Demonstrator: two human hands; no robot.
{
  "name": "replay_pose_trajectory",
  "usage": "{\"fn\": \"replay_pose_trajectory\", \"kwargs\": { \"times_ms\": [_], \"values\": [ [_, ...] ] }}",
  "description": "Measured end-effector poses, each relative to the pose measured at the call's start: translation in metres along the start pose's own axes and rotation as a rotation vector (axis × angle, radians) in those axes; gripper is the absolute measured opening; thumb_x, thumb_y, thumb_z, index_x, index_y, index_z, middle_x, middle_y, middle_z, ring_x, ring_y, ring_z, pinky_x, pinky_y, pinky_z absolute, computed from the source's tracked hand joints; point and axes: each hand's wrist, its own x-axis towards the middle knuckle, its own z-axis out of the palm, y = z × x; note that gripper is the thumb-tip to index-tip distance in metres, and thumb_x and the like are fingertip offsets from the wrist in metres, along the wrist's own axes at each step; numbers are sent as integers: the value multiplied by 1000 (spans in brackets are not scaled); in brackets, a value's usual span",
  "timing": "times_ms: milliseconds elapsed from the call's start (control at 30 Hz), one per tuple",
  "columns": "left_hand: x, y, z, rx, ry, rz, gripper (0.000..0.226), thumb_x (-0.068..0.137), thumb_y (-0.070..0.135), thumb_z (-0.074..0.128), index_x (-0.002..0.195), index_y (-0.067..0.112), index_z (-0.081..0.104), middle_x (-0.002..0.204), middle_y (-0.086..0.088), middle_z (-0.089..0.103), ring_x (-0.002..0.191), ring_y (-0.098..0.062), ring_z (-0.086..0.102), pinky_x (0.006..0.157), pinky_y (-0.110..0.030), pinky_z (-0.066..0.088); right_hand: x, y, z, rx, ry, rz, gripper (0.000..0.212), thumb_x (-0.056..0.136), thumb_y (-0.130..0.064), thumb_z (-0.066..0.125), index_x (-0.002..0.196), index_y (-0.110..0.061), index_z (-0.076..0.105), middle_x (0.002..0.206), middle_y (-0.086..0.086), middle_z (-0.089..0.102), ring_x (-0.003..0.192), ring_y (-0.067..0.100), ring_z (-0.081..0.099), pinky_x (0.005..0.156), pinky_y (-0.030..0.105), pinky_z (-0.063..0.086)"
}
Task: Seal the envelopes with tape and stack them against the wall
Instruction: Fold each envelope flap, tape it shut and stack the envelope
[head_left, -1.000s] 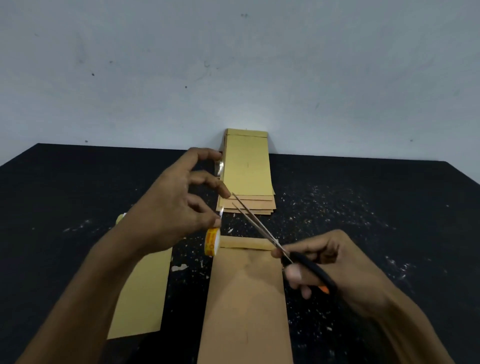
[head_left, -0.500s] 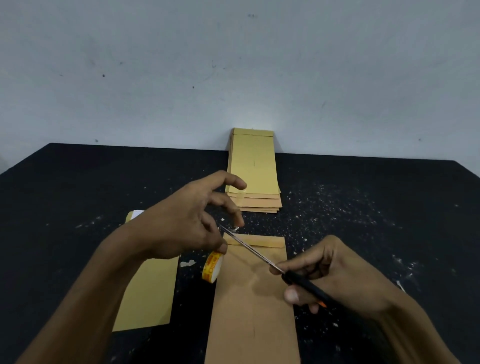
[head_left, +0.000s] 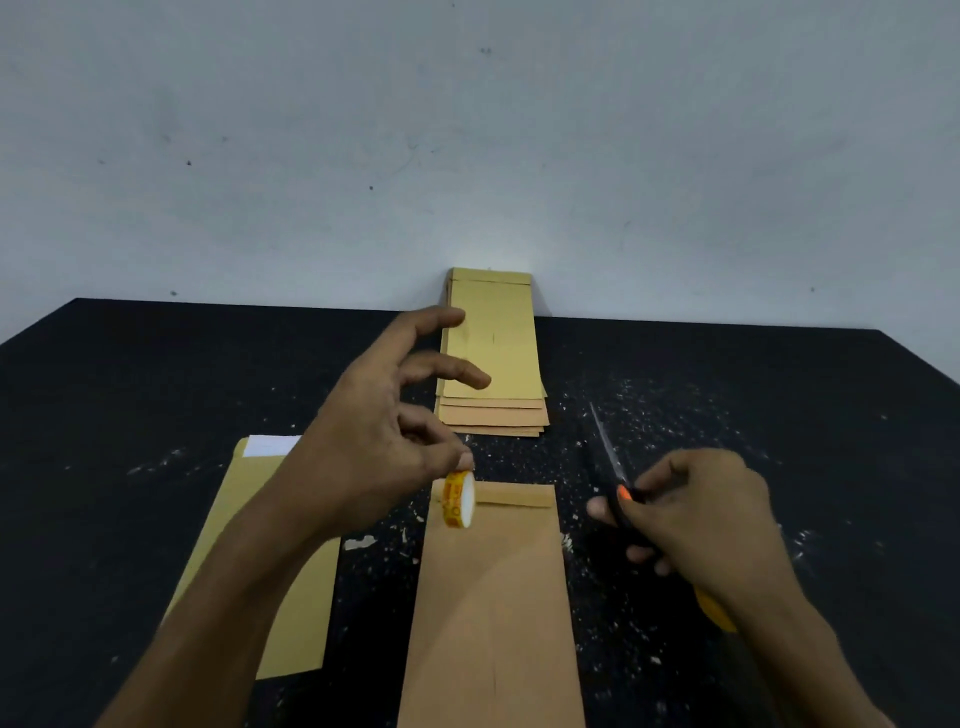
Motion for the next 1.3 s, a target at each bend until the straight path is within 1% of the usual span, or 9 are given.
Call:
{"fn": "replay_pose_trajectory", "kwargs": {
  "times_ms": [200,400,533,633,767,933,1067,1167,1300],
  "values": [
    [-6,-7,21,-26,75,41,94,71,-12,78,143,30,36,117,8,67,70,-23,74,66,-25,59,7,-9,13,-617,120,-65,36,73,-47,85,83,-18,66,81,2,60,76,22,62,68,37,57],
    [-9,-11,28,-20,84,46,93,73,-8,79,146,30,35,123,7,64,75,-19,74,68,-25,58,6,-24,13,-746,-6,-51,33,82,-36,79,100,-19,58,95,0,49,91,23,59,79,38,53],
    [-11,-11,32,-16,61,69,93,75,-8,78,146,33,33,123,9,64,73,-19,74,63,-24,57,0,-26,12,-243,6,-283,9,84,-33,79,91,-29,77,81,-10,72,76,3,67,72,26,58],
    [-9,-10,37,-9,30,102,90,78,-5,77,146,34,33,123,10,64,70,-18,73,60,-22,55,-11,-39,17,271,-290,-291,14,86,-27,74,88,-15,81,76,-2,76,63,-2,66,58,13,48],
    [-7,-7,42,7,-12,130,87,81,-2,76,144,39,31,124,11,63,66,-19,72,55,-27,56,-6,-37,26,503,-480,-167,23,79,-22,74,86,-1,78,83,16,76,73,17,69,67,27,53],
    [0,-10,47,-9,67,59,93,78,6,81,151,30,27,128,6,60,72,-15,75,66,-34,63,-3,-33,32,679,-277,-161,11,80,-9,73,86,0,77,81,15,76,72,21,73,62,25,58],
    [9,-8,56,90,195,66,99,72,21,86,150,31,26,133,8,58,87,-2,71,73,-20,59,3,-33,42,676,5,-222,7,85,-8,72,90,-7,78,80,8,77,77,21,75,67,31,62],
    [15,-8,62,286,234,77,109,66,39,87,150,36,19,139,13,54,102,-5,61,88,-39,57,16,-30,49,648,184,-224,7,85,-13,76,91,-11,79,81,3,77,78,19,75,64,32,61],
    [20,-16,71,293,194,68,112,66,33,89,152,37,17,143,13,51,85,-2,66,82,-38,59,33,-23,55,589,244,-165,4,85,-15,78,87,-13,80,77,2,77,76,19,75,74,42,62]
  ]
}}
